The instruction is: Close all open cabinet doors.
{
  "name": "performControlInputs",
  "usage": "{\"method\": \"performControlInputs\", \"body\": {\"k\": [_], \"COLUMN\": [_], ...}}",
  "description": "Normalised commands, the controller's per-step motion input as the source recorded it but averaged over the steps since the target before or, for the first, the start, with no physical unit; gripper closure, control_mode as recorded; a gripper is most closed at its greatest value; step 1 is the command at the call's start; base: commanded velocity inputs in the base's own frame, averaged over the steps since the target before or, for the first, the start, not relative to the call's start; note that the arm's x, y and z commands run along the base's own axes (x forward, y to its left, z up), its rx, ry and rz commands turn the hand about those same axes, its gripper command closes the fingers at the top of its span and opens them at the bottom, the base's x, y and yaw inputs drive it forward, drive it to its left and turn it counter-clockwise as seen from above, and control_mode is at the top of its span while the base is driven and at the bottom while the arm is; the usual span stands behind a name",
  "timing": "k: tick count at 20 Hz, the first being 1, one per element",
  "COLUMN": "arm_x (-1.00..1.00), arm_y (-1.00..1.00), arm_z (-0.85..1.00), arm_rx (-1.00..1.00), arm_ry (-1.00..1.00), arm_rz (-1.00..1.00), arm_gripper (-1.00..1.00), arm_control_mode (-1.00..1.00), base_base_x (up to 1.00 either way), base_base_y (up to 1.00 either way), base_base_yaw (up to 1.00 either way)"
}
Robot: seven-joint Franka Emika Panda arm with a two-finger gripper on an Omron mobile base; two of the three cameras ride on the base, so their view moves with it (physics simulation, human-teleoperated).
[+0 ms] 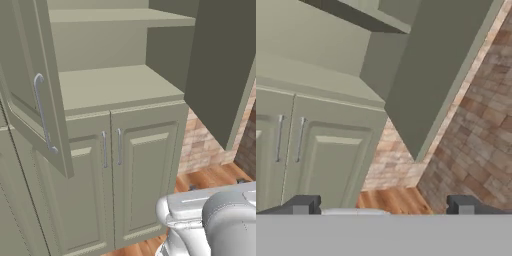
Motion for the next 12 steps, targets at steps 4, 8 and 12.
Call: {"method": "performControlInputs", "body": {"k": [4,8,12], "arm_x": [-0.08,0.00,0.00], "arm_y": [0.95,0.83,0.86], "arm_z": [0.39,0.47,0.40], "arm_rx": [-0.24,-0.23,-0.23], "arm_ry": [-0.15,-0.19,-0.17], "arm_rz": [0.02,0.05,0.02], "arm_gripper": [-1.00,-1.00,-1.00], "arm_control_mode": [-1.00,-1.00,-1.00], "base_base_x": [0.00,0.00,0.00], "base_base_y": [0.00,0.00,0.00], "base_base_yaw": [0.00,0.00,0.00]}}
